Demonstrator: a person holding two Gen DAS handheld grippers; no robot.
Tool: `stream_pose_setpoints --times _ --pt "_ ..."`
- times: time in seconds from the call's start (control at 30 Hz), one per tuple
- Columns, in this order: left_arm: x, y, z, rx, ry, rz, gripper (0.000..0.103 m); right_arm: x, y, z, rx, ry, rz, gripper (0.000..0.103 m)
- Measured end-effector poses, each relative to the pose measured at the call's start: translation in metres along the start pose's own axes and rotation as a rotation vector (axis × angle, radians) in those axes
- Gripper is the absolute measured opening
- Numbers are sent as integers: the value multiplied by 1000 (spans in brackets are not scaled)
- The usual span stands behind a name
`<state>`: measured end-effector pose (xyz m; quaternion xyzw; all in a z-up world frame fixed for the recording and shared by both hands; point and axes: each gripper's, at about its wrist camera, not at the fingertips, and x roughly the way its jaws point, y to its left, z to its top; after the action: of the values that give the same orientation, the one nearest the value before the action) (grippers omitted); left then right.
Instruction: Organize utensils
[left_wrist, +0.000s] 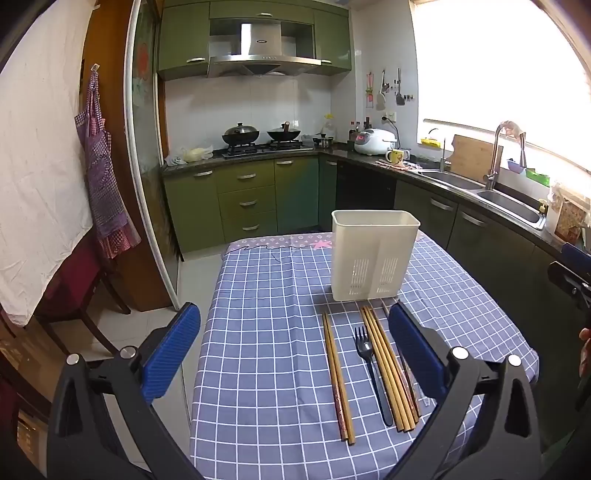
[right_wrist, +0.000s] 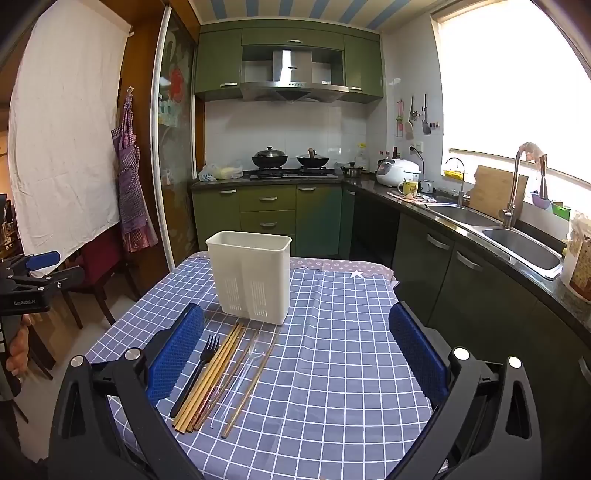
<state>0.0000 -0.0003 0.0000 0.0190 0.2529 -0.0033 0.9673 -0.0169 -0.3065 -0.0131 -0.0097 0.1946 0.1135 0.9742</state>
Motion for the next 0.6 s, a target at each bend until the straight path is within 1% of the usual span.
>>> stream_pose_setpoints --times 0.27,0.33,0.4,0.43,0.6 --pt "-1 -2 1 4 -6 -1 97 0 0 1 -3 3 8 99" --pt "-1 0 0 1 -4 -5 97 0 5 -4 -3 4 7 99" --pt "-1 -1 0 2 -5 -4 97 -6 1 2 -2 4 10 99" --pt "-7 0 2 2 -5 -5 97 -6 1 1 -3 4 10 99" --pt "-10 -1 3 -1 -6 -3 97 -1 5 -1 -6 9 11 99"
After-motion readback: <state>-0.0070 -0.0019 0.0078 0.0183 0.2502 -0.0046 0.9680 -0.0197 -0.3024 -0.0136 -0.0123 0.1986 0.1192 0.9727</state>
